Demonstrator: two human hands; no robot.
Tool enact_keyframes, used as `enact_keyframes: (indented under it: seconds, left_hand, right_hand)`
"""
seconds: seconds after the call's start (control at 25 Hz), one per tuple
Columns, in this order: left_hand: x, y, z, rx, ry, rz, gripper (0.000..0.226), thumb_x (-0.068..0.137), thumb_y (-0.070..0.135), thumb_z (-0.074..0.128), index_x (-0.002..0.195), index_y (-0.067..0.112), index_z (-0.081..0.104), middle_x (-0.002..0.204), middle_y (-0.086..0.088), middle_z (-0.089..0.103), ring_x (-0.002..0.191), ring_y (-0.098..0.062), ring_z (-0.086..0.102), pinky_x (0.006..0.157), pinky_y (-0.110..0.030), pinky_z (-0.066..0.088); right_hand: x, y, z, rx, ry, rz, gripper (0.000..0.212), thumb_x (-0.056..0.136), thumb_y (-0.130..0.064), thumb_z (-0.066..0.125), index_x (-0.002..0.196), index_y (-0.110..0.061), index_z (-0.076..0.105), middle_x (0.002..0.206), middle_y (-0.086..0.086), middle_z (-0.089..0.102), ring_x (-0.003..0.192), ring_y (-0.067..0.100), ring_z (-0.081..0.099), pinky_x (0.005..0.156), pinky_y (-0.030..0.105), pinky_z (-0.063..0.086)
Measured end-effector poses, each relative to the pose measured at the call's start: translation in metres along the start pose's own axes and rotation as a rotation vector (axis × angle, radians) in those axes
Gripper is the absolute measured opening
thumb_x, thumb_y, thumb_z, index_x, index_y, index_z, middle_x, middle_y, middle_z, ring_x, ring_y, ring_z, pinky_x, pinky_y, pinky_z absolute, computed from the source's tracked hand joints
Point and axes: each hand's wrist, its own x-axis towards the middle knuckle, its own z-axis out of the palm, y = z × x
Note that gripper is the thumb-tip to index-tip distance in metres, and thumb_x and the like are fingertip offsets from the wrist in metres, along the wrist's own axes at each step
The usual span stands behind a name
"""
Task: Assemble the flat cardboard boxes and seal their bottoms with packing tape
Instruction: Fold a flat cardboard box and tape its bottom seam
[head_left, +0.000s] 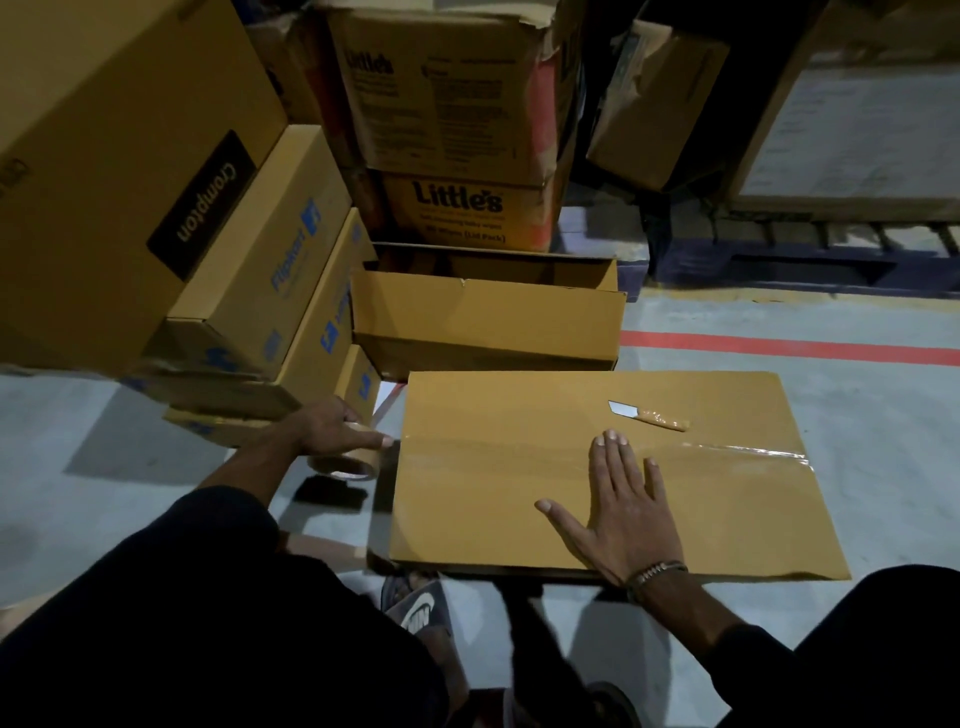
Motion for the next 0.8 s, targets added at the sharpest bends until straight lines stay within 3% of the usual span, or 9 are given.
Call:
enact_keyframes:
  seconds: [0.16,0.36,0.52,0.64,0.8]
  left_hand:
    - [0.016,-0.003,0.012,-0.014,-0.032,-0.013,0.065,0.057,0.083,0.077,0.056,0.019,0.061,0.055,0.002,0.054,0.059,-0.017,0.054,0.061,-0.030,0.040]
    - [0.030,-0.008,0.018,-0.042,-0.137,-0.053,0.054,0.082,0.065,0.074,0.074,0.012,0.070,0.079,-0.005,0.069,0.077,-0.019,0.063,0.067,-0.029,0.045]
    - [0.032,-0.011,0.022,0.020,-0.194,0.027,0.061,0.081,0.073,0.063,0.059,0.021,0.042,0.068,-0.006,0.038,0.065,-0.017,0.042,0.061,-0.027,0.032]
    - [0.035,-0.015,0.023,0.033,-0.196,0.076,0.061,0.087,0.071,0.061,0.060,0.020,0.043,0.064,-0.002,0.036,0.059,-0.014,0.040,0.061,-0.030,0.032]
    - [0.040,-0.019,0.027,0.005,-0.162,0.053,0.057,0.091,0.064,0.064,0.054,0.024,0.047,0.054,0.007,0.041,0.057,-0.010,0.042,0.061,-0.029,0.033]
  right_hand:
    - [0.001,-0.002,0.003,-0.015,0.010,0.018,0.115,0.085,-0.094,0.011,0.165,-0.012,0.007,0.173,0.003,0.000,0.160,0.017,-0.006,0.128,0.051,0.005]
    - [0.002,-0.024,0.010,-0.011,0.055,0.060,0.113,0.087,-0.092,0.015,0.164,-0.009,0.015,0.173,0.007,0.008,0.160,0.020,0.002,0.127,0.055,0.007]
    - [0.005,-0.094,0.013,0.060,-0.032,0.011,0.115,0.086,-0.092,0.004,0.163,-0.007,0.000,0.171,0.011,-0.008,0.159,0.025,-0.013,0.126,0.057,-0.001]
    - [0.015,-0.160,0.020,0.106,-0.050,-0.068,0.109,0.089,-0.087,-0.001,0.162,-0.006,-0.007,0.169,0.015,-0.017,0.157,0.028,-0.021,0.124,0.058,-0.005]
    - [0.031,-0.220,0.034,0.148,-0.027,-0.161,0.095,0.099,-0.073,0.012,0.164,-0.004,0.005,0.172,0.015,-0.005,0.159,0.028,-0.012,0.124,0.059,-0.001]
